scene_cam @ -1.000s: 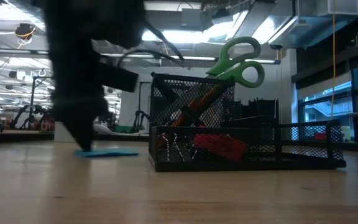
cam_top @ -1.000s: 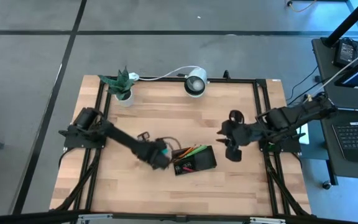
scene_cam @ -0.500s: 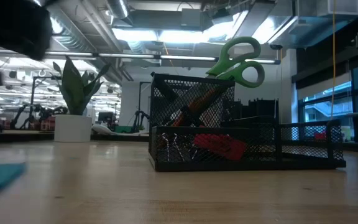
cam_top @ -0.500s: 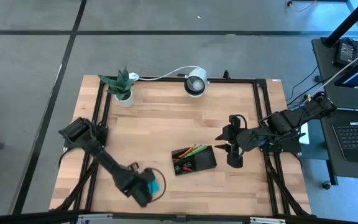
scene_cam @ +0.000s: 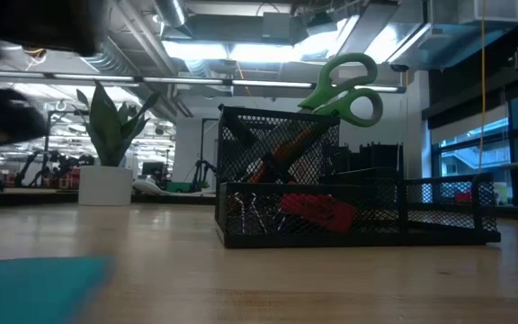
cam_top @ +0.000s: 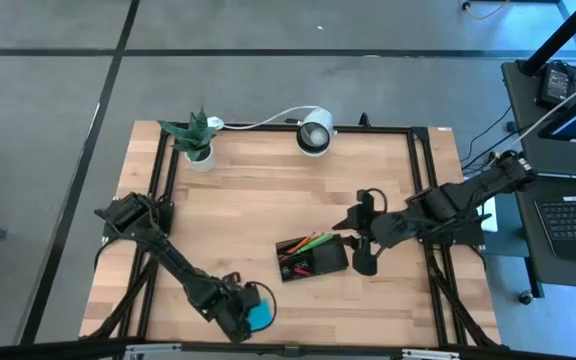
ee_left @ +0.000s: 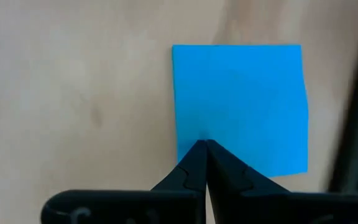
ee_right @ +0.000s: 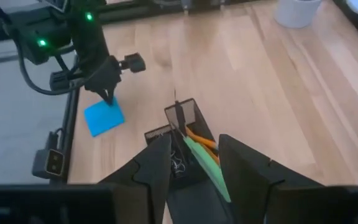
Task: Pick and place office supplies into organizer
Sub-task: Put the sticky notes into the desk organizer
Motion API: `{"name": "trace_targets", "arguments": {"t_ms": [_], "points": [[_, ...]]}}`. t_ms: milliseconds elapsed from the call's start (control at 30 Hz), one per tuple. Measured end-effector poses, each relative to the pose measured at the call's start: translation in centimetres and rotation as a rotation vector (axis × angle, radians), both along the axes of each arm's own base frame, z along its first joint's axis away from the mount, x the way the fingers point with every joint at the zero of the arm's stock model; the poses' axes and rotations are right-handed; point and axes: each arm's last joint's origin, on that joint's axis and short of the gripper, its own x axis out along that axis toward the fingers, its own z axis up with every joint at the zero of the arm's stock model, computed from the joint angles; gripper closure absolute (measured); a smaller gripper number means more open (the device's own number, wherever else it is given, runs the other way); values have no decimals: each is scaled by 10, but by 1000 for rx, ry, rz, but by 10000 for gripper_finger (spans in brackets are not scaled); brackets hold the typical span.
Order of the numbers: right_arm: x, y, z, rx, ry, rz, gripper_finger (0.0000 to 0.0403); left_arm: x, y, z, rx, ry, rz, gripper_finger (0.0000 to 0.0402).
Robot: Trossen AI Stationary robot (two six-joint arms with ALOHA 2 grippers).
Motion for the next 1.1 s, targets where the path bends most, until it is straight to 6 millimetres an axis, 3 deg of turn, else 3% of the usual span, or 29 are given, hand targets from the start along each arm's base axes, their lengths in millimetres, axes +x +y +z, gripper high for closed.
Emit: {"name": "trace_targets", "arguments": {"t_ms": [233, 367, 733, 933, 1100], "points": [[28, 27, -29, 11, 44, 9, 264, 16, 10, -4, 123, -144, -9, 399], [33, 44, -40, 28, 49, 10, 264, 27, 13, -6, 151, -204, -44, 399], [9, 86, -46, -38, 13, 44, 264, 57, 10, -27, 46, -329, -140, 399], [6, 109, -65, -60, 61, 85, 264, 58, 9, -28, 31, -344, -148, 399], [8, 132, -95, -153, 129, 152, 264, 58, 9, -28, 9, -341, -117, 399]]}}
